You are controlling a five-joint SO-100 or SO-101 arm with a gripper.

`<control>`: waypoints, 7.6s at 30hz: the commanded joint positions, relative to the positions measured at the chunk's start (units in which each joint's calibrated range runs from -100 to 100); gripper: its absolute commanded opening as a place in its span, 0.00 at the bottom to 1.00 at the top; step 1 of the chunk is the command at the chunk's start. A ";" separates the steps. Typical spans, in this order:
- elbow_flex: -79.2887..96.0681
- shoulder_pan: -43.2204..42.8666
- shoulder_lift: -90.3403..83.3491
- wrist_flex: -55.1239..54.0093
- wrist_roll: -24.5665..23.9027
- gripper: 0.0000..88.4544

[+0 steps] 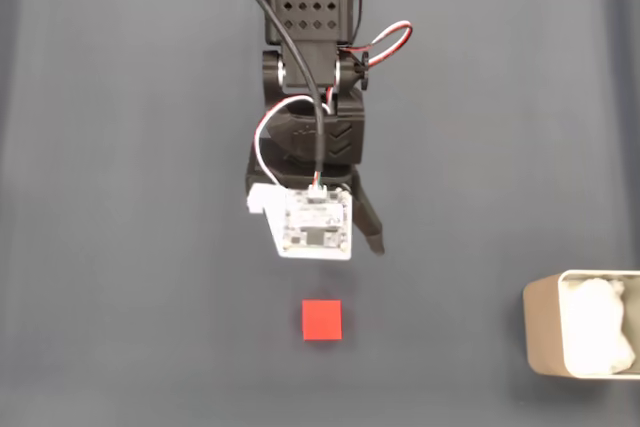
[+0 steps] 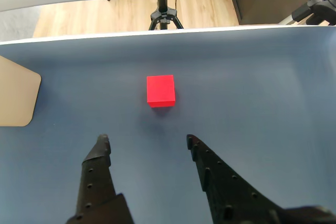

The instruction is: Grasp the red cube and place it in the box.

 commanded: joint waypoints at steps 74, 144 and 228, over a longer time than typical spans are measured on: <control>-18.21 -1.10 23.55 -13.97 1.03 0.42; -21.95 -1.74 24.67 -12.33 2.10 0.02; -60.00 -28.37 32.73 -1.10 4.44 0.00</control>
